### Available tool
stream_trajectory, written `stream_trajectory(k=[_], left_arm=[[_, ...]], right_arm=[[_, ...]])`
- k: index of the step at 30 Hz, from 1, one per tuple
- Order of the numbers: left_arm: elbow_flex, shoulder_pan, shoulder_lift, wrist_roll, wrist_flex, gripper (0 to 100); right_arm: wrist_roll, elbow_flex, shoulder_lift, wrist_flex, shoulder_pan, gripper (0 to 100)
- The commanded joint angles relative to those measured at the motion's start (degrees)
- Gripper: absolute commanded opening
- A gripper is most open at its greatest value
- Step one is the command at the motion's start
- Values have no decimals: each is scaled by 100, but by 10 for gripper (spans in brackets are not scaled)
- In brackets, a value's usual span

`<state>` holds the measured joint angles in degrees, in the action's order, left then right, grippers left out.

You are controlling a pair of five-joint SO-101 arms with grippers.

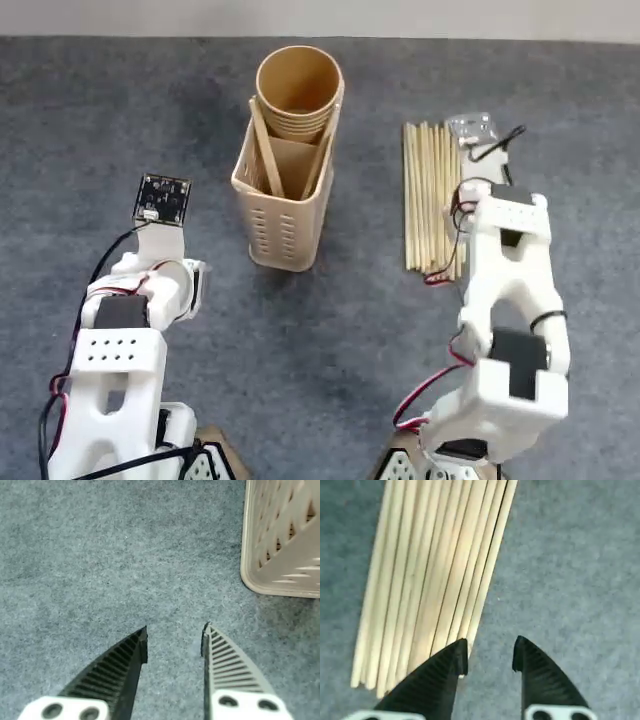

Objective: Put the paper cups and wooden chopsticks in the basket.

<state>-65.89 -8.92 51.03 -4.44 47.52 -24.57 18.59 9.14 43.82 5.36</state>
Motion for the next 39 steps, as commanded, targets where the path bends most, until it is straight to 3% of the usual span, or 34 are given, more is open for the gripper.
stream_trajectory(k=[1,12,16,21,25,28,35,39], left_arm=[[4,57,110,35,-88,200],[-22,57,110,35,-97,200],[-22,57,110,35,-97,200],[-22,57,110,35,-97,200],[-31,119,110,35,-97,200],[-48,180,110,35,-97,200],[-48,180,110,35,-97,200],[-48,180,110,35,-97,200]], right_arm=[[-70,-286,251,-303,57,161],[123,-312,1138,-505,-40,156],[141,-629,1543,-479,57,0],[246,-848,1455,-198,251,3],[1530,-1077,277,92,295,4],[1908,-1007,-1121,-75,66,4],[2356,-426,-4523,-154,-1490,4],[2681,-365,-5385,-708,-2396,4]])
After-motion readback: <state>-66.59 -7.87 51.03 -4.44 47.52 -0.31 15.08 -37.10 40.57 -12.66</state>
